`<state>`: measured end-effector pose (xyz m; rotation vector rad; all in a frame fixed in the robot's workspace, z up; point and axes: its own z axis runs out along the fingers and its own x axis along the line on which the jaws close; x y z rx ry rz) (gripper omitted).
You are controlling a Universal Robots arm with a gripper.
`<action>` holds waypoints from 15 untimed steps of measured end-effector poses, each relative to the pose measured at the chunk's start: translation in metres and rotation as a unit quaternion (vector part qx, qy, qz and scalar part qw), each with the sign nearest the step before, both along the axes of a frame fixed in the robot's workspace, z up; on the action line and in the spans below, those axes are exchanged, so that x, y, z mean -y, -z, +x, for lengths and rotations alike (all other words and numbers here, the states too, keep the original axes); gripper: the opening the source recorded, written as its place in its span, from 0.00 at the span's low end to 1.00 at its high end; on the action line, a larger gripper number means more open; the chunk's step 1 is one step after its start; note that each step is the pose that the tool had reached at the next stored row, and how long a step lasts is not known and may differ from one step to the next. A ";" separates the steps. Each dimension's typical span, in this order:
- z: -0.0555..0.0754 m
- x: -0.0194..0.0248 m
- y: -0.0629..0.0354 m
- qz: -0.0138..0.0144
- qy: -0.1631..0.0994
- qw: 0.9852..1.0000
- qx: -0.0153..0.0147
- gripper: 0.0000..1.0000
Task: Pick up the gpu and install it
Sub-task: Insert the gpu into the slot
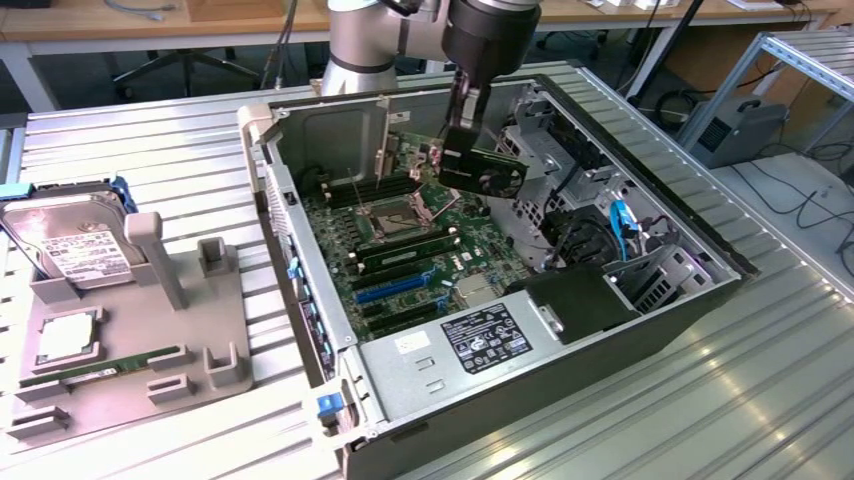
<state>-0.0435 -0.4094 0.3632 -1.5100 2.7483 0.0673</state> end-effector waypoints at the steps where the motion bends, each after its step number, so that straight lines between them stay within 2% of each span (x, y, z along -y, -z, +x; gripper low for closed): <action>1: 0.000 0.0000 0.0000 0.000 -0.001 1.000 0.000 0.27; 15: 0.000 0.0000 0.0007 0.000 -0.019 1.000 0.000 0.27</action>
